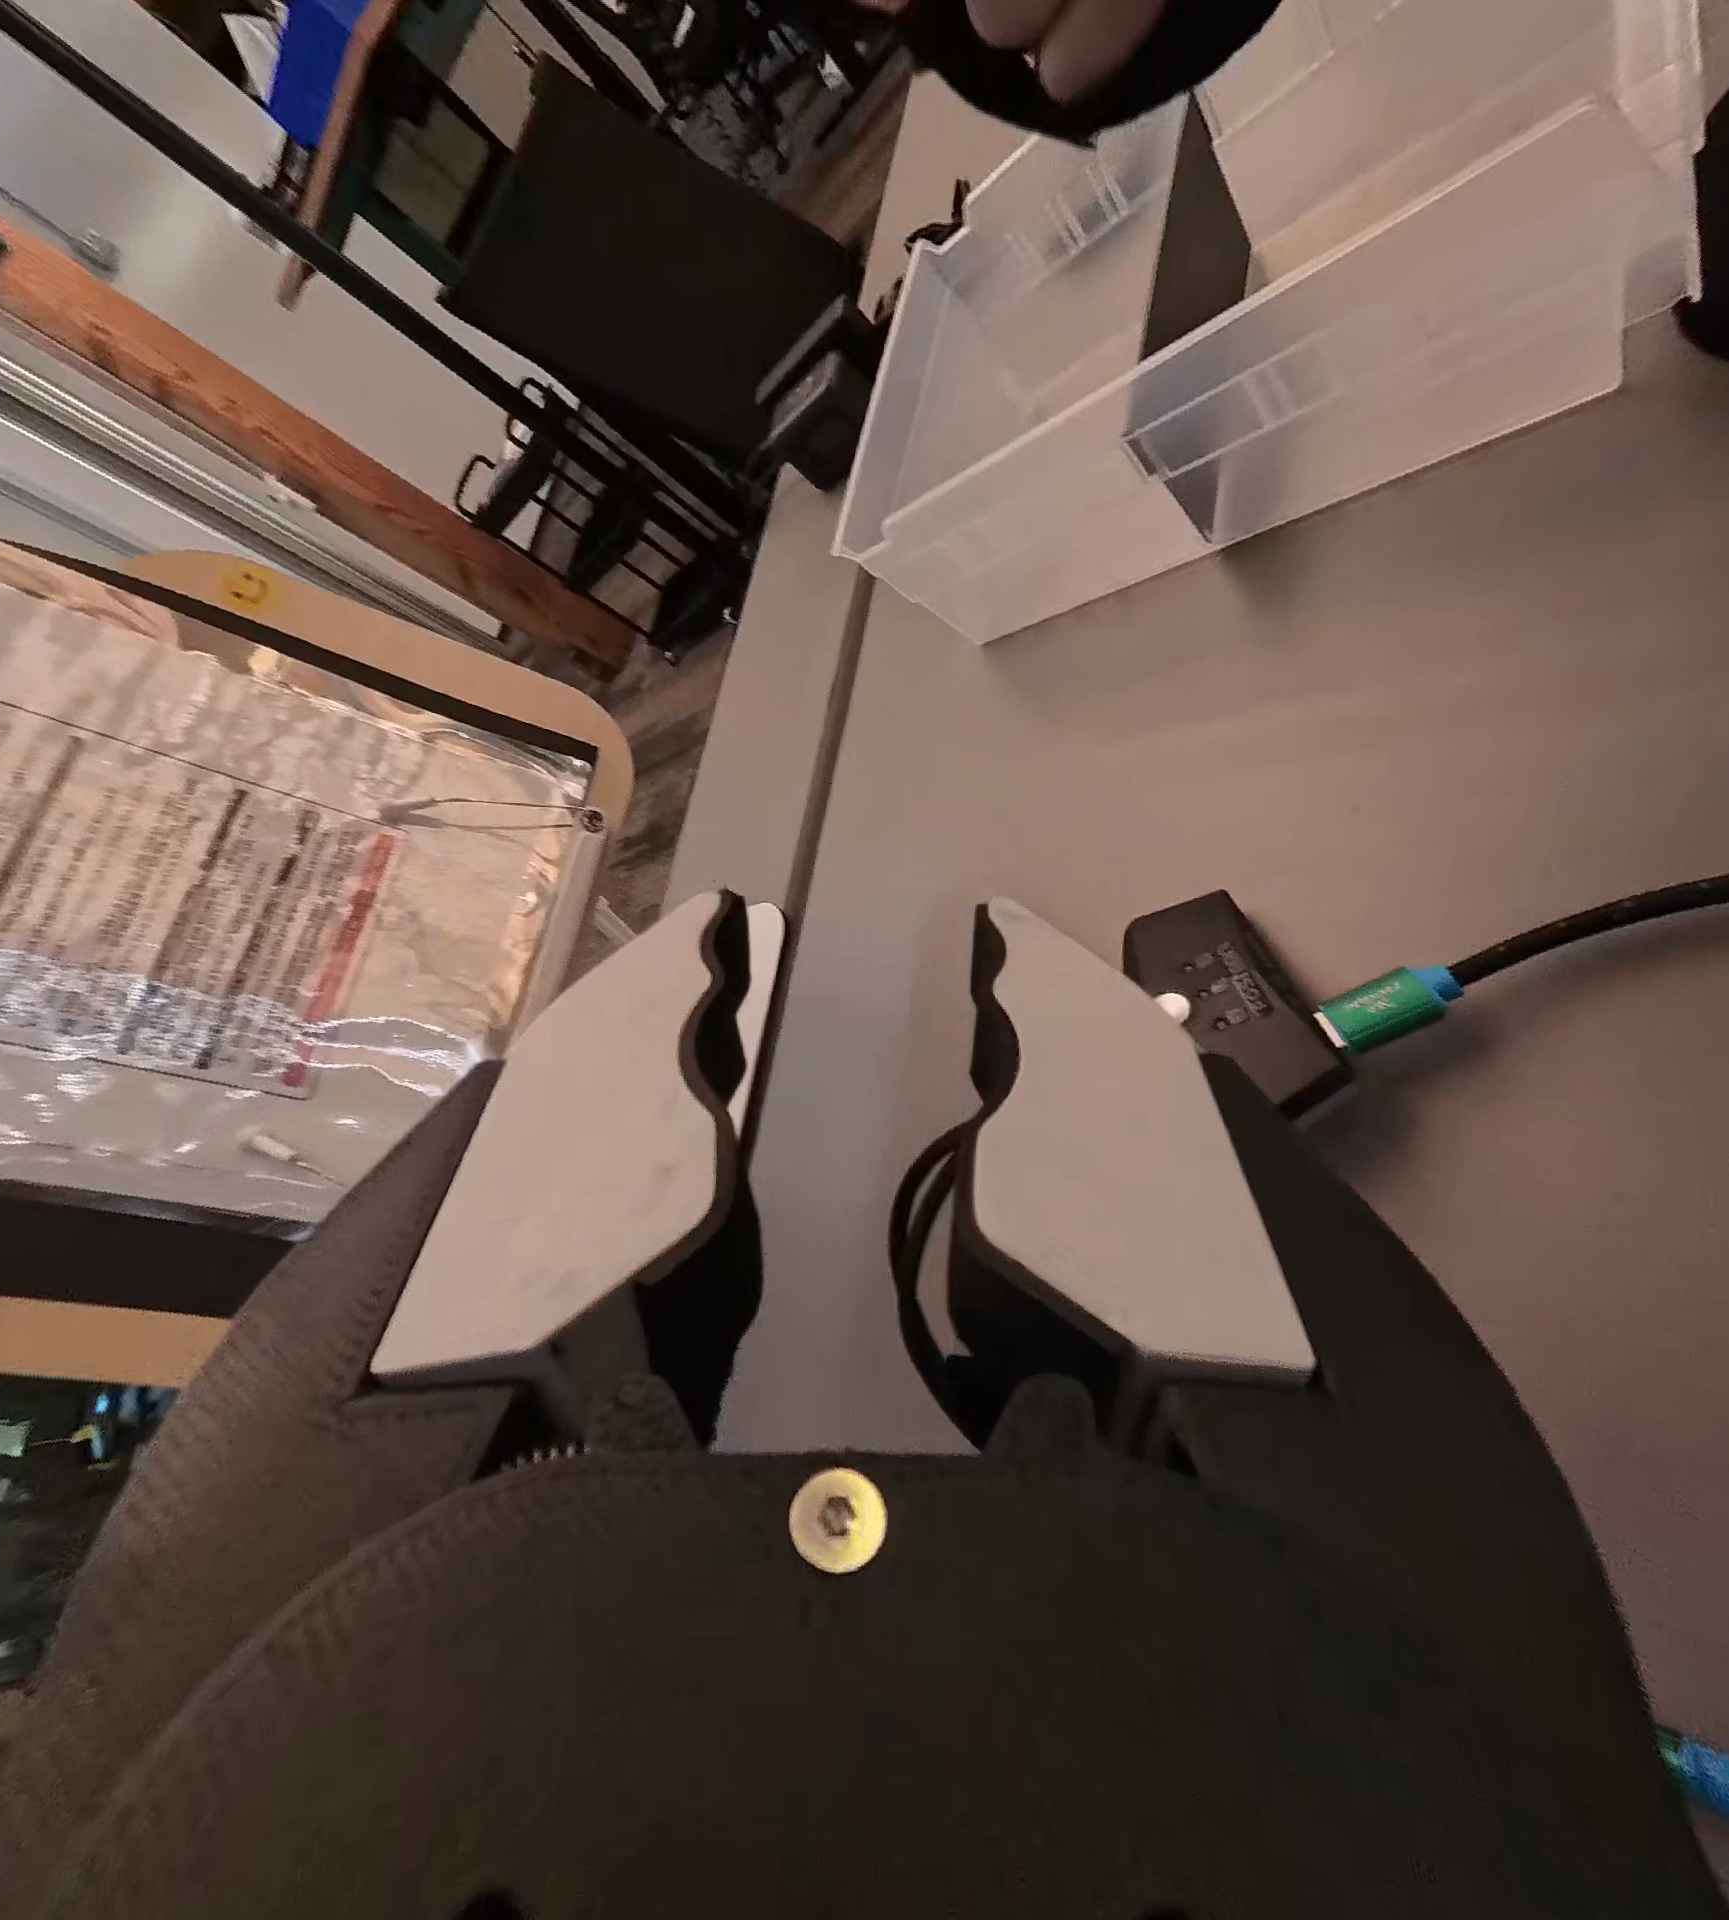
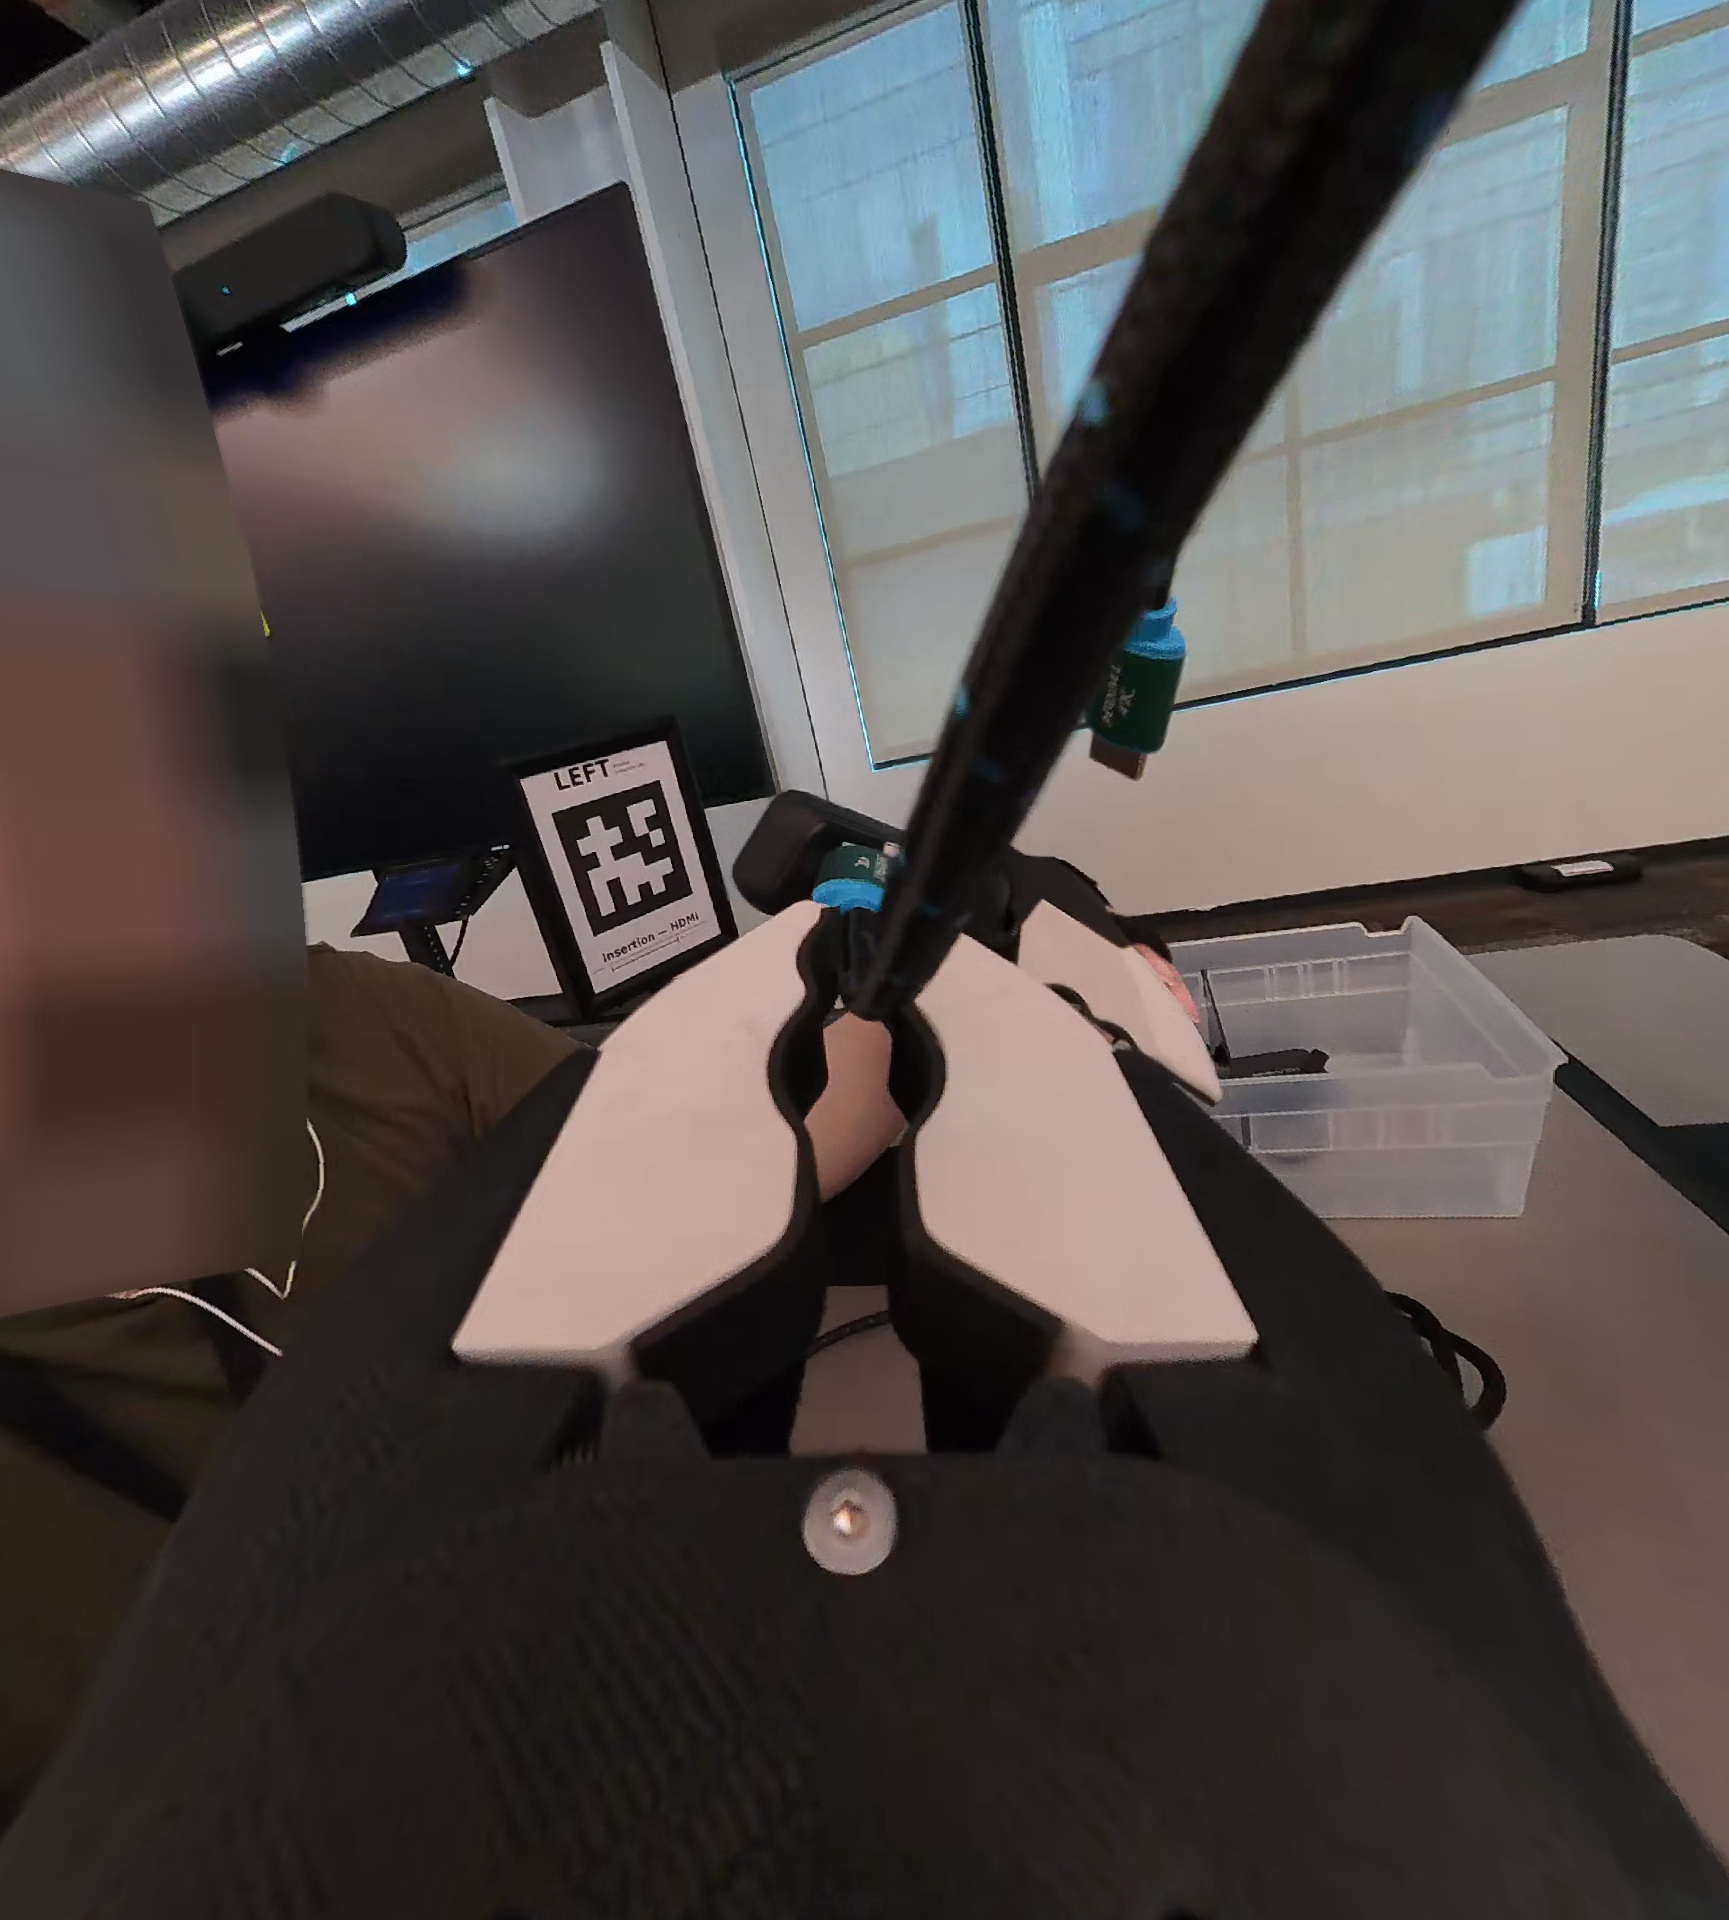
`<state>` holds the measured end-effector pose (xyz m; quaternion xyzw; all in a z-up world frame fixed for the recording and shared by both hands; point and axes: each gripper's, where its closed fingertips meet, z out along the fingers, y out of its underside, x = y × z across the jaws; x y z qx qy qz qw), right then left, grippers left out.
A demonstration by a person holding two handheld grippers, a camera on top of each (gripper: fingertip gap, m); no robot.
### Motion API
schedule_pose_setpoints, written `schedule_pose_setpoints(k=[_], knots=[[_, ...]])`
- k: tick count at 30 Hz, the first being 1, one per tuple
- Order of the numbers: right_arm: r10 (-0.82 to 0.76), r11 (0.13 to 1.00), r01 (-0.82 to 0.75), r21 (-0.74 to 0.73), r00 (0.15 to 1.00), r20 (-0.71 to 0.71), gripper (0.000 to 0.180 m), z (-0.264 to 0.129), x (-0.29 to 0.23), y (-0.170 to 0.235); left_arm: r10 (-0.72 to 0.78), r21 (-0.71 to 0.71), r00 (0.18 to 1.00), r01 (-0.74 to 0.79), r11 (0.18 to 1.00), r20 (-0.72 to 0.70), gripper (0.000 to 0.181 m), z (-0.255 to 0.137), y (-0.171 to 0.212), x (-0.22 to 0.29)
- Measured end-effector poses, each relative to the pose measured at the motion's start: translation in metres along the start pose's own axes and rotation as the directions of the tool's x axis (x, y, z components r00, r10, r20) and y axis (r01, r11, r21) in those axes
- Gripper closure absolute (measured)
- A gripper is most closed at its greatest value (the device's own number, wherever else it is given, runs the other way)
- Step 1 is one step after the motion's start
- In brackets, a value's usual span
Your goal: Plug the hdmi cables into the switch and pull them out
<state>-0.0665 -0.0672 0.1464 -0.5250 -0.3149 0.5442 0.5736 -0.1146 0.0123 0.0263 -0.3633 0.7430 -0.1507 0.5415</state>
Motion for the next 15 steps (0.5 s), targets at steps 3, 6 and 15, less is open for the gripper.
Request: schedule_pose_setpoints(k=[3,6,15], knots=[[-0.015,1.000,0.014,-0.011,1.000,-0.019,0.173,-0.001,0.002,0.001,-0.003,-0.009,1.000,0.003,1.000,-0.011,0.140,0.003,0.002,0.002],[-0.039,0.999,0.036,-0.030,0.992,-0.119,0.173,-0.003,0.015,0.002,-0.007,-0.020,1.000,0.007,1.000,-0.017,0.140,0.004,0.004,0.004],[-0.258,0.960,0.241,-0.144,0.556,-0.790,0.173,-0.069,0.094,-0.014,-0.004,-0.051,1.000,0.002,0.999,-0.026,0.141,0.010,0.008,0.007]])
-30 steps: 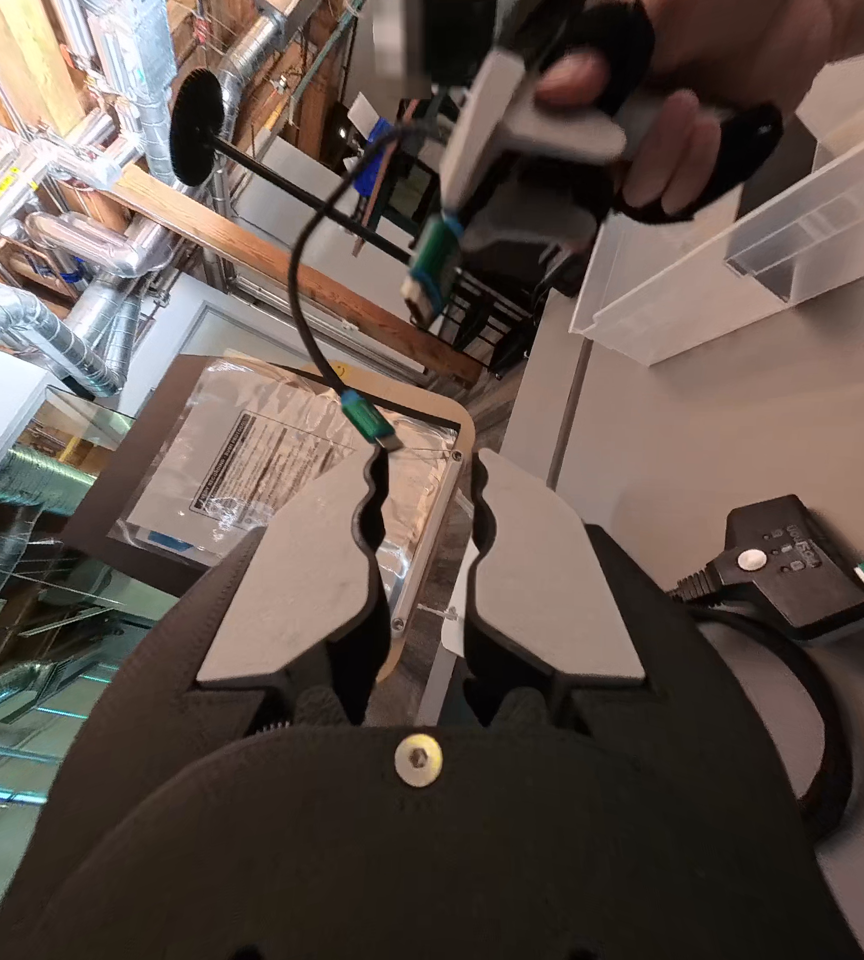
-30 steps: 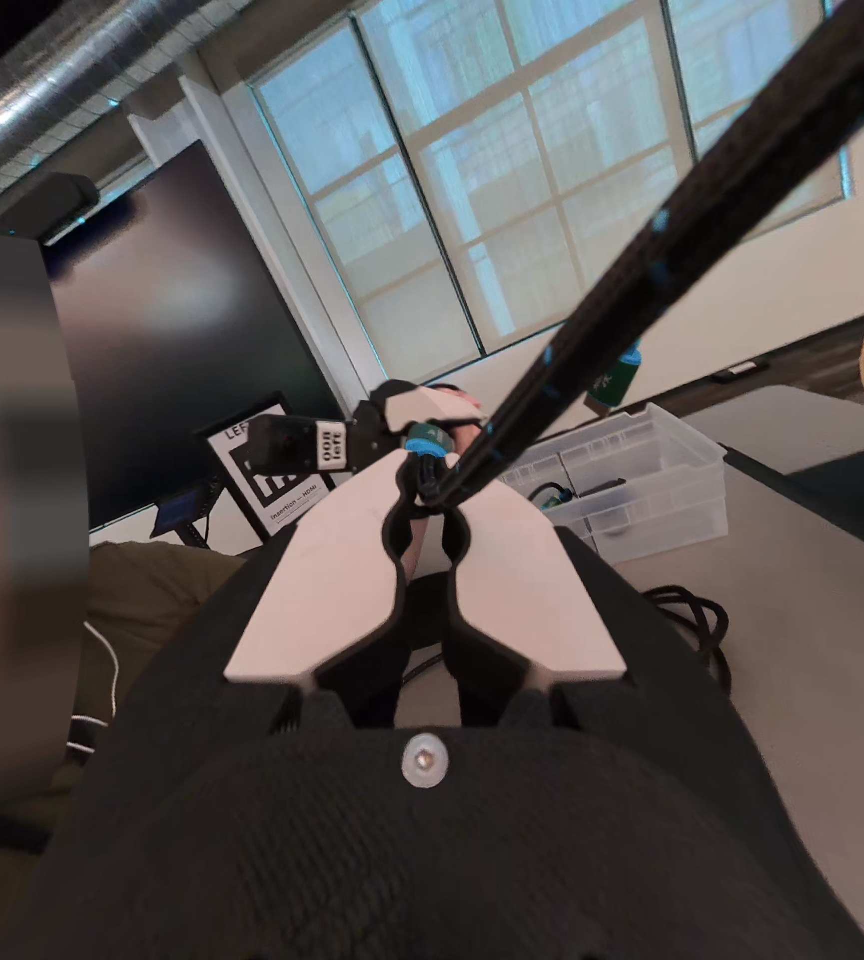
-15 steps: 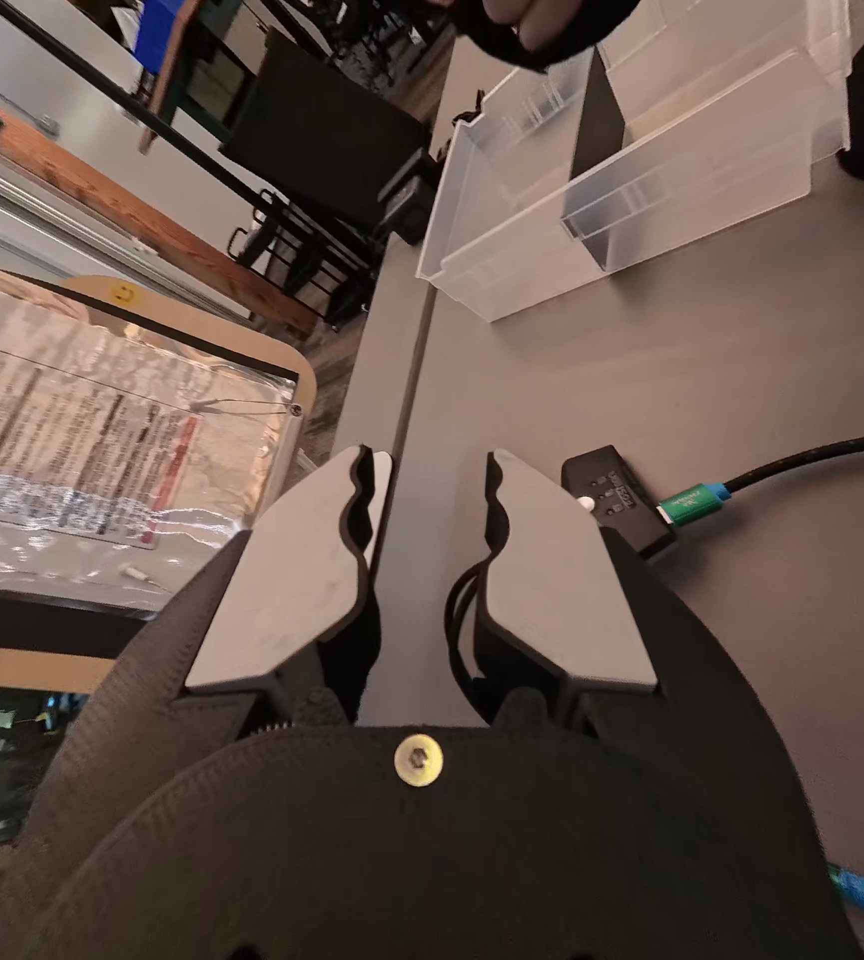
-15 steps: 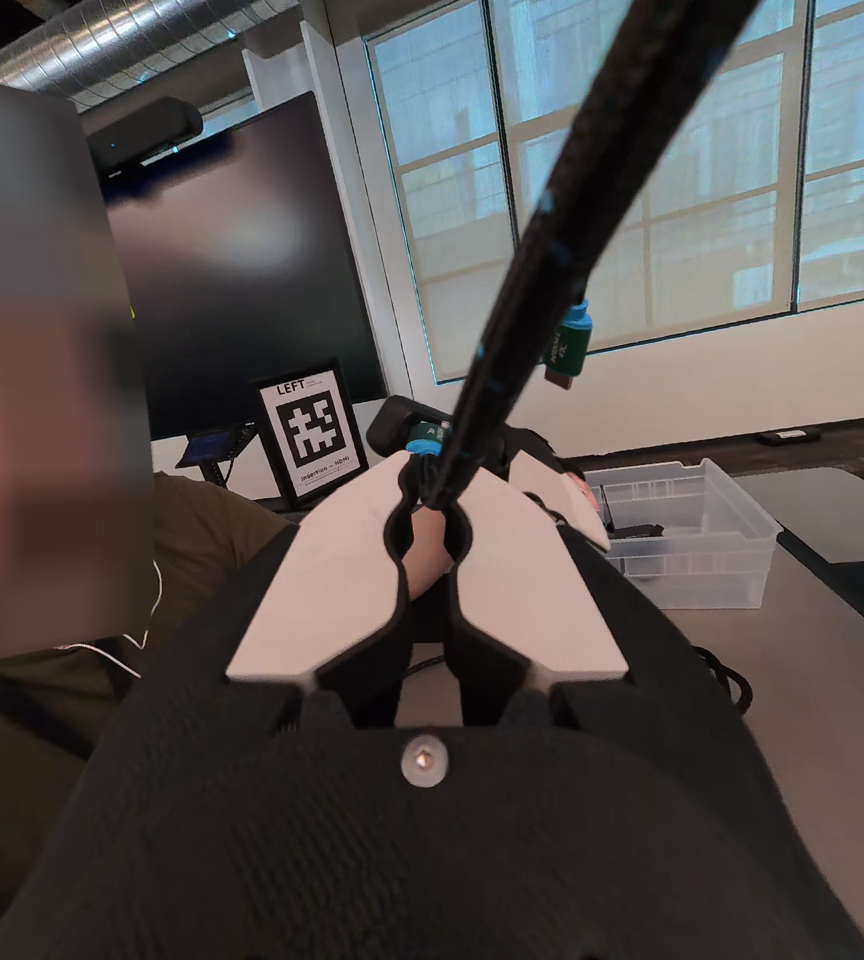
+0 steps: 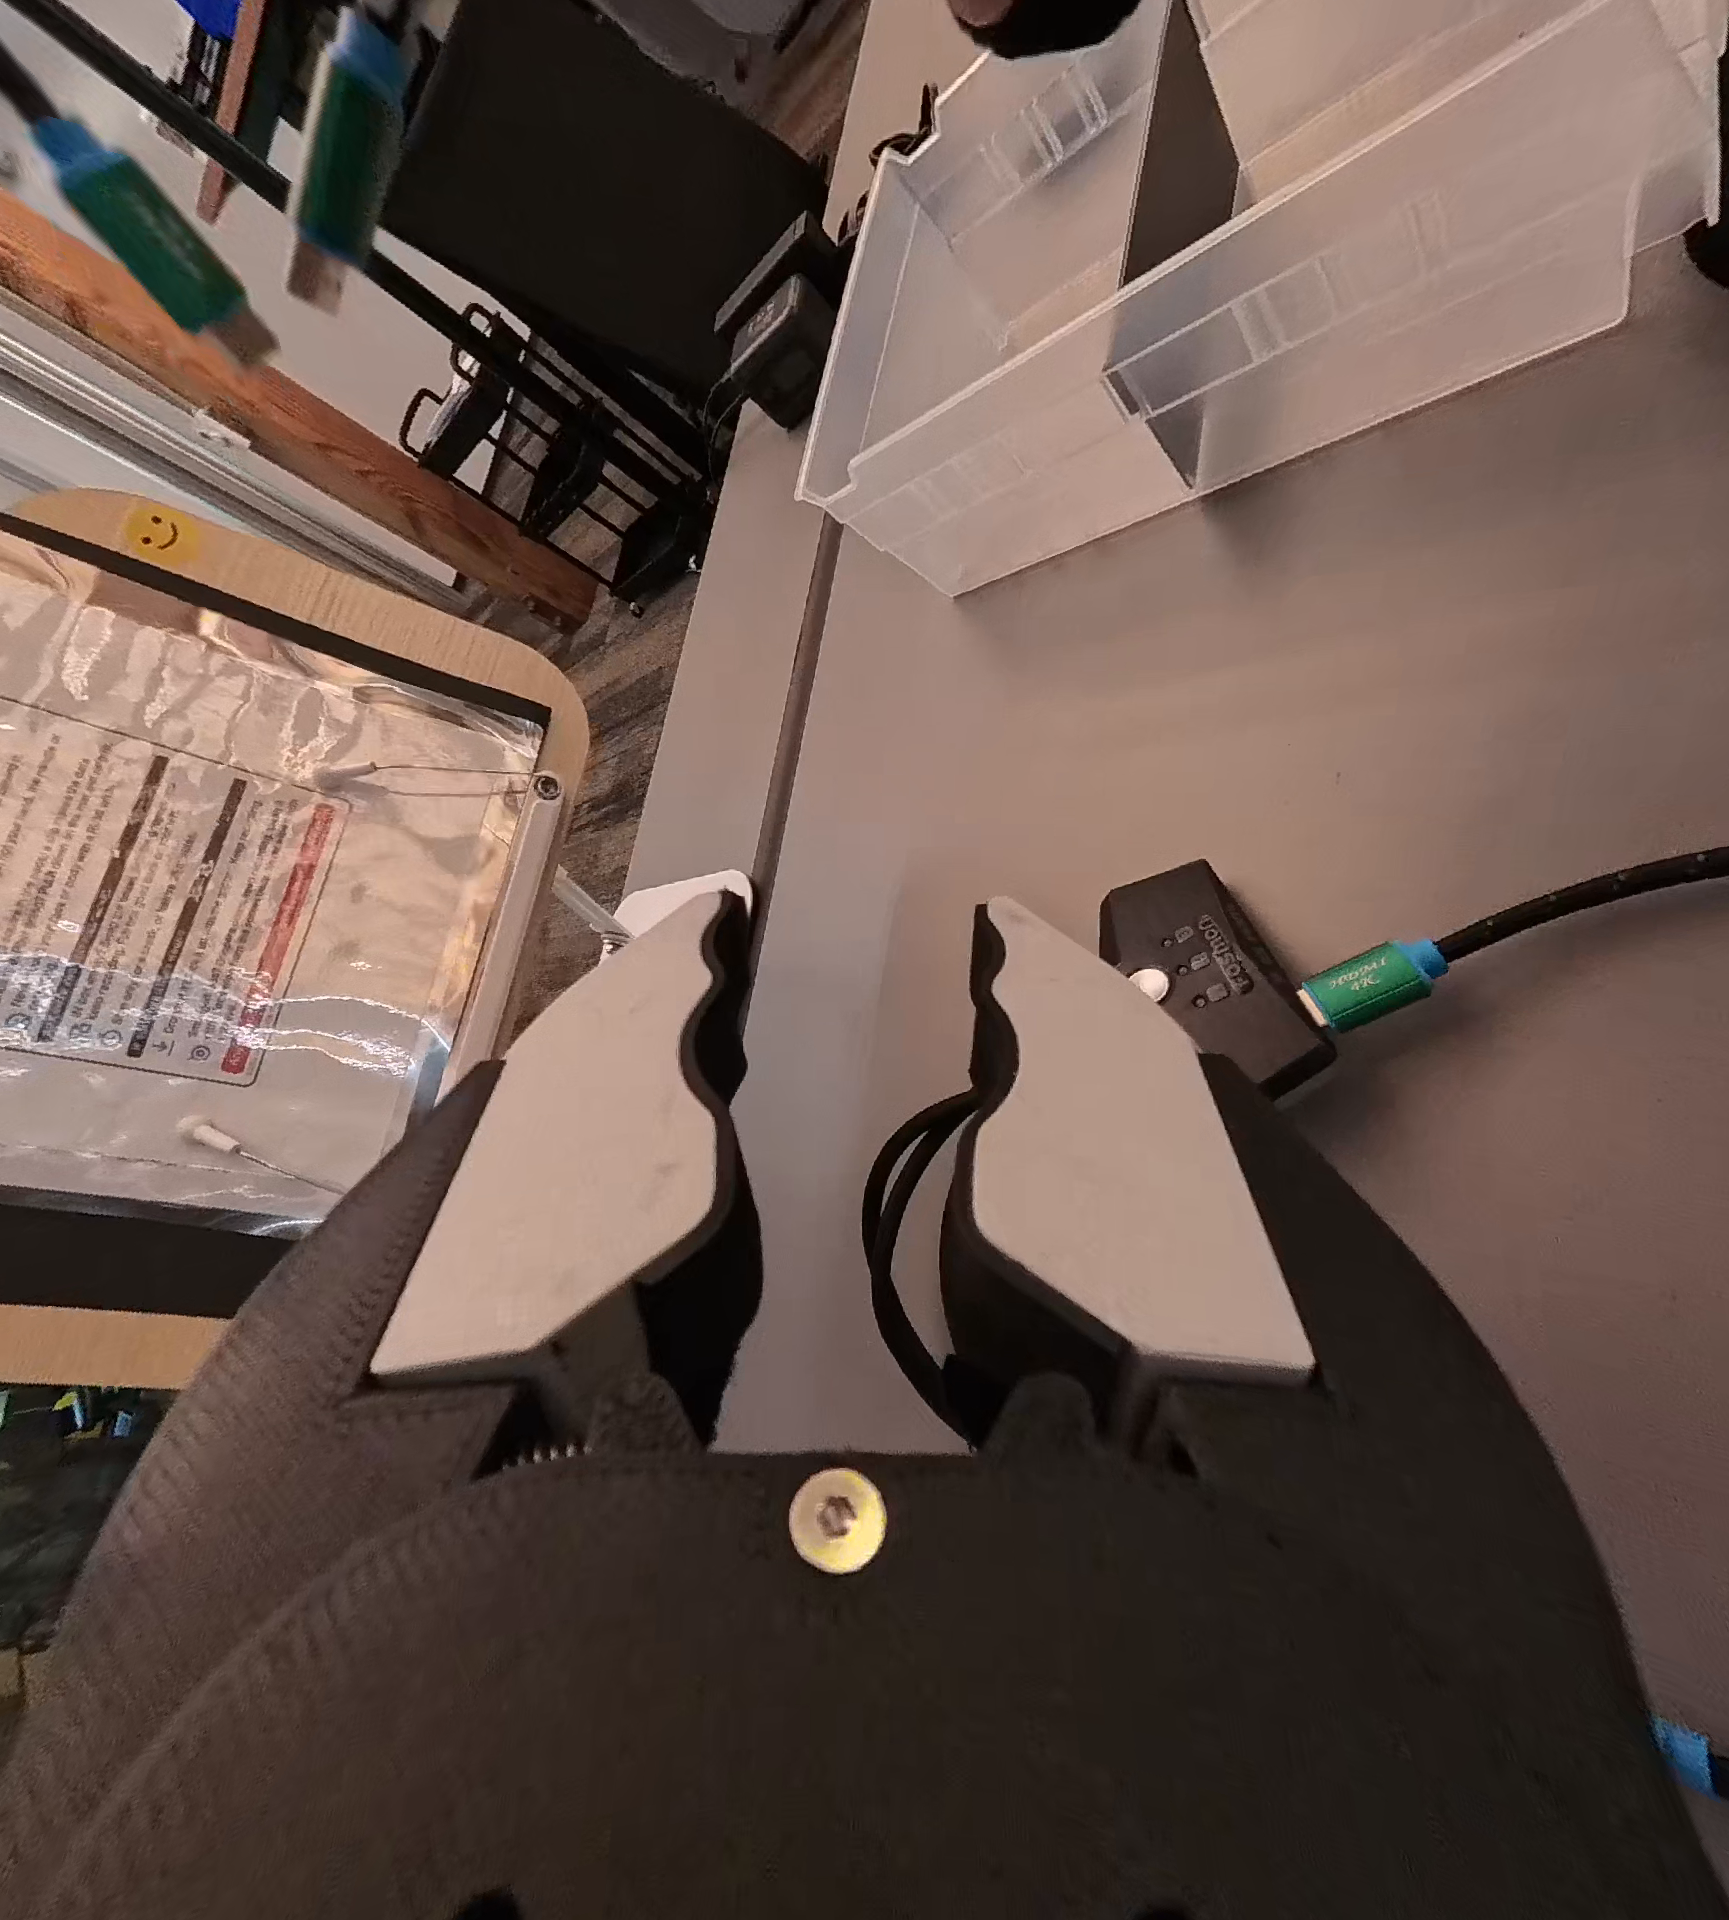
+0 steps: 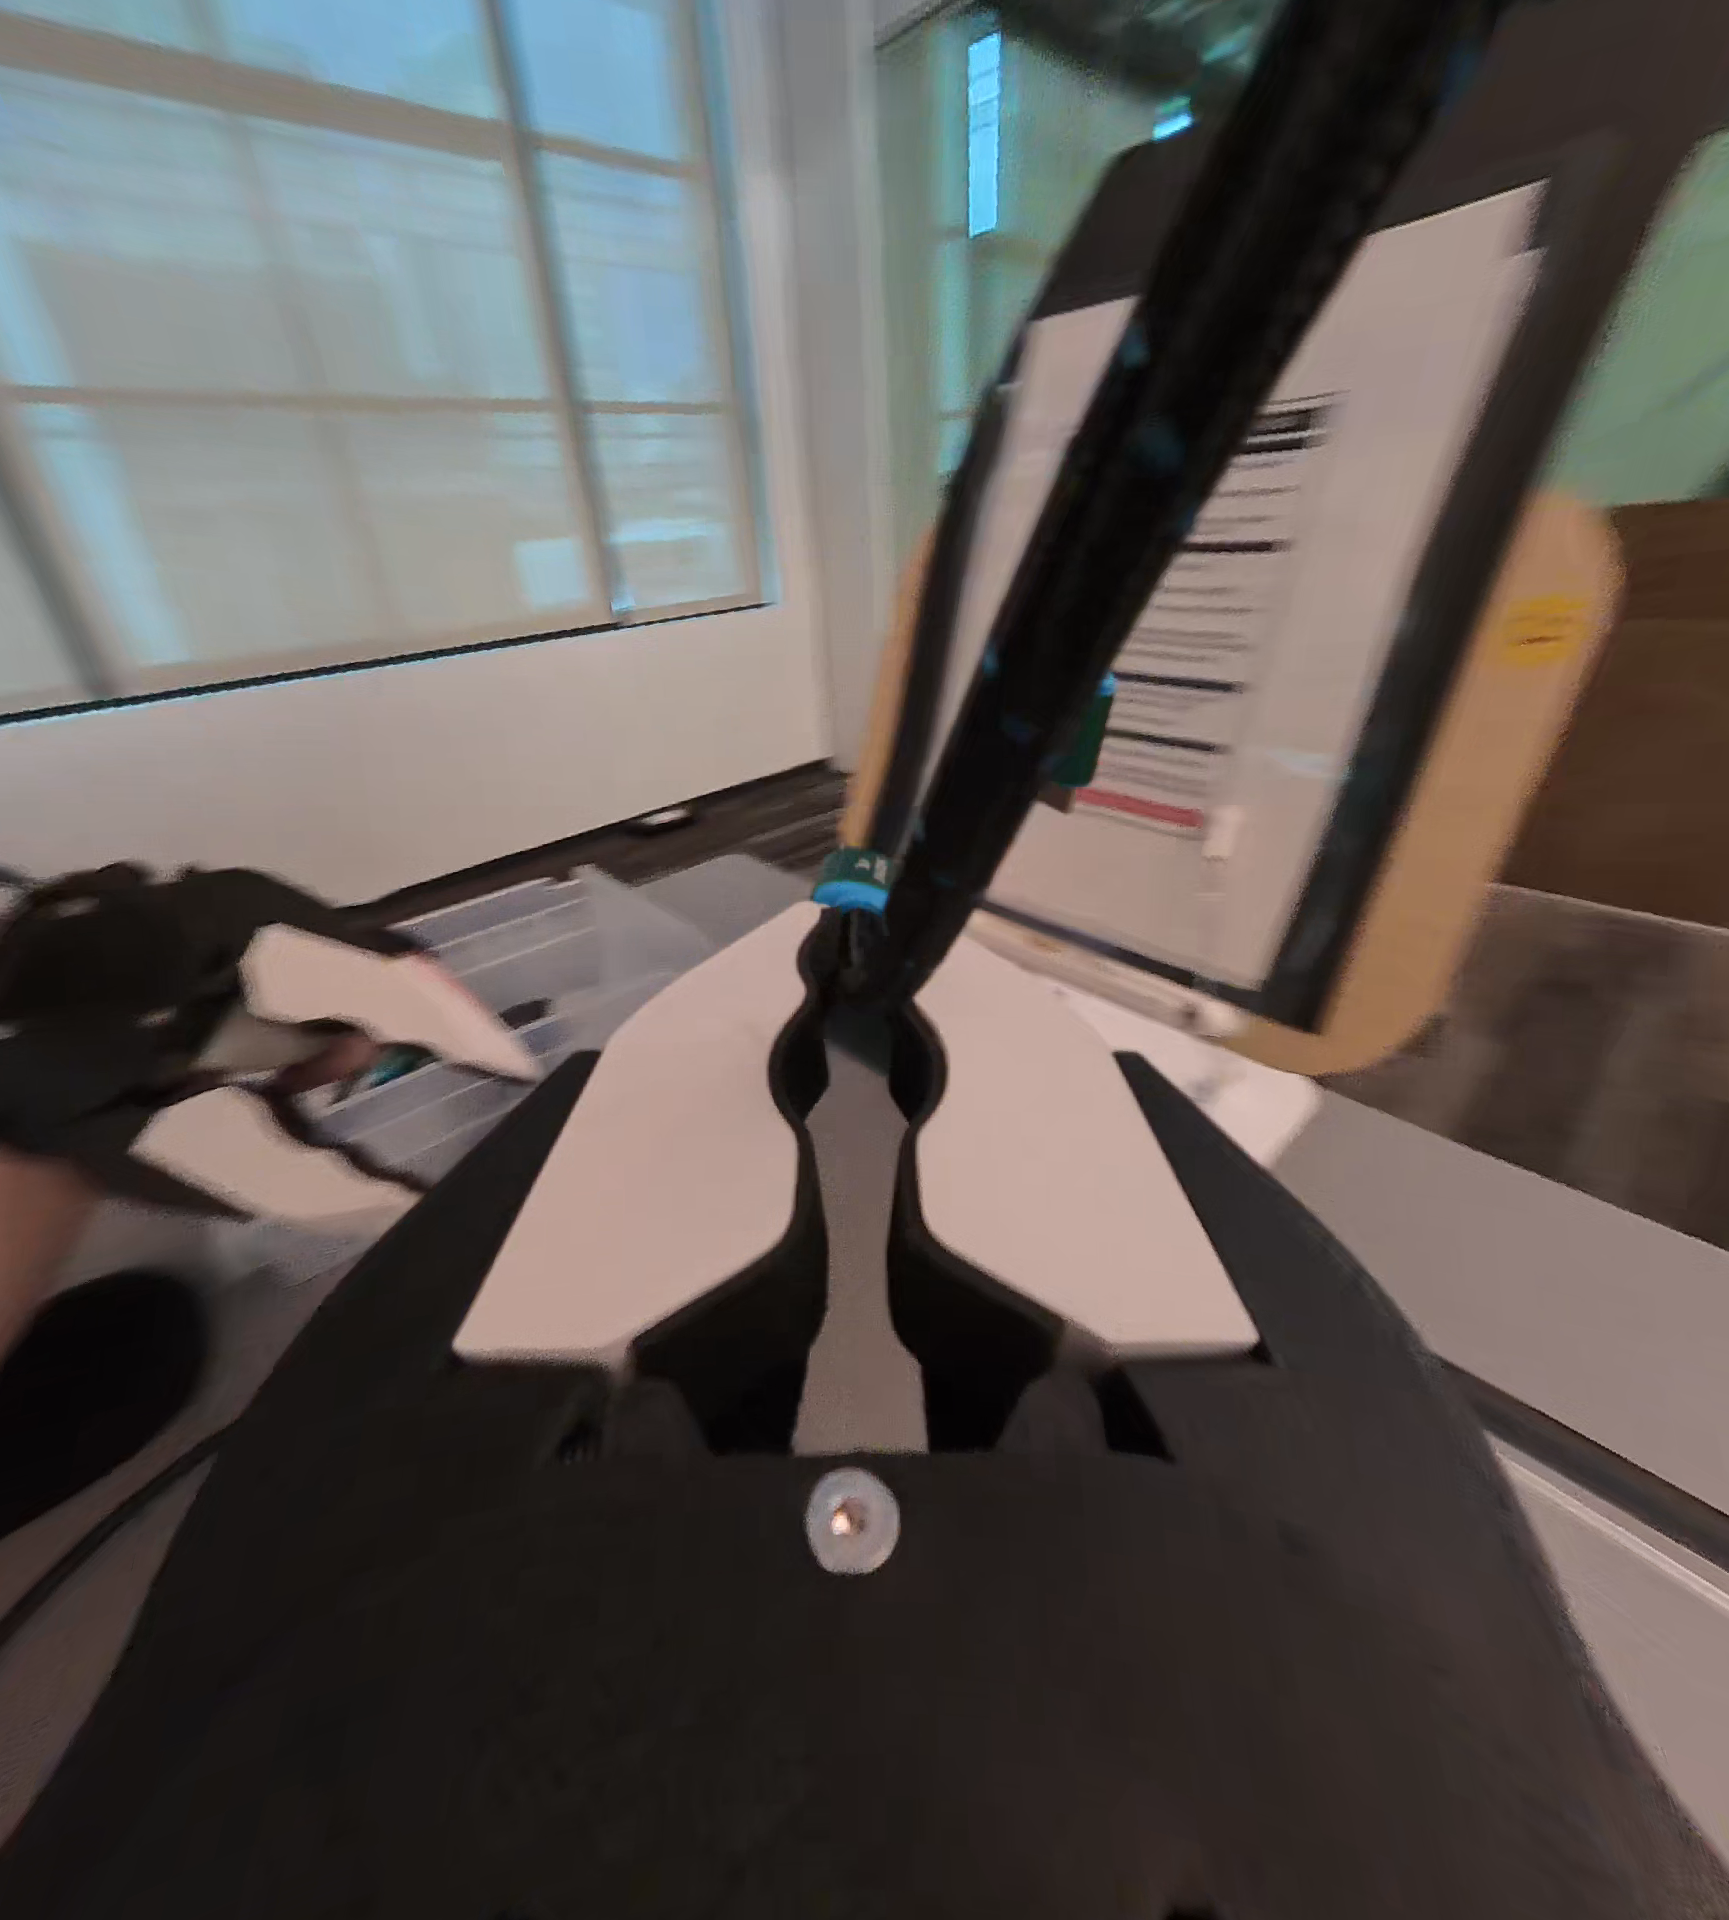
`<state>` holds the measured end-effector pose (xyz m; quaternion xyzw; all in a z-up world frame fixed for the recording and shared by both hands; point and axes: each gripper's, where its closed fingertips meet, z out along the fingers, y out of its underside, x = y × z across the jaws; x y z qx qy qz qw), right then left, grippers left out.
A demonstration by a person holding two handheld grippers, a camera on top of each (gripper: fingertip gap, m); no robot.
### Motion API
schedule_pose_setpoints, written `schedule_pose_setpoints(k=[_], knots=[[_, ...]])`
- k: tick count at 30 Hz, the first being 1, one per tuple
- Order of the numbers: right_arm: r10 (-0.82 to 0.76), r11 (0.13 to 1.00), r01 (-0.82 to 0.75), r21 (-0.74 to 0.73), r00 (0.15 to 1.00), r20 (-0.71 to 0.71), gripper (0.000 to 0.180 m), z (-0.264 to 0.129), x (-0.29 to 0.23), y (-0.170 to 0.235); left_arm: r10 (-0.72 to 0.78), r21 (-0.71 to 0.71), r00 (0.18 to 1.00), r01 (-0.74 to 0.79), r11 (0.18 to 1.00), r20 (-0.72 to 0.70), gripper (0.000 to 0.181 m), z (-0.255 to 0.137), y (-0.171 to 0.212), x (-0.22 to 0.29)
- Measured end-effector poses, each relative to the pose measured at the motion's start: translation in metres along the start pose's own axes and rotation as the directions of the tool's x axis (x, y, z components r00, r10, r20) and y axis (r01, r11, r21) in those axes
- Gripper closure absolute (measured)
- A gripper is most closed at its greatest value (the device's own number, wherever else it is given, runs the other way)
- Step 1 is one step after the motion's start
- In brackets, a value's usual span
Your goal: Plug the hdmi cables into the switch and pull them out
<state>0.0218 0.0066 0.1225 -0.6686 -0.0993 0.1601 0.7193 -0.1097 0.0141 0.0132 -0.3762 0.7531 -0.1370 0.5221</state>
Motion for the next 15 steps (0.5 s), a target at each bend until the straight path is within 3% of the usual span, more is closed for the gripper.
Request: schedule_pose_setpoints(k=[2,6,15], knots=[[-0.071,0.997,0.072,0.000,0.981,-0.183,0.173,-0.012,0.031,-0.003,0.003,-0.006,1.000,-0.003,1.000,-0.007,0.141,0.002,0.000,0.002],[-0.209,0.976,0.208,-0.056,0.848,-0.487,0.172,-0.053,0.092,-0.010,0.009,-0.013,1.000,-0.009,1.000,-0.028,0.141,0.008,-0.003,0.010],[-0.158,0.972,0.235,-0.029,0.553,-0.818,0.173,-0.173,0.186,-0.026,0.003,-0.048,0.998,-0.006,0.999,-0.066,0.142,0.025,-0.011,0.030]])
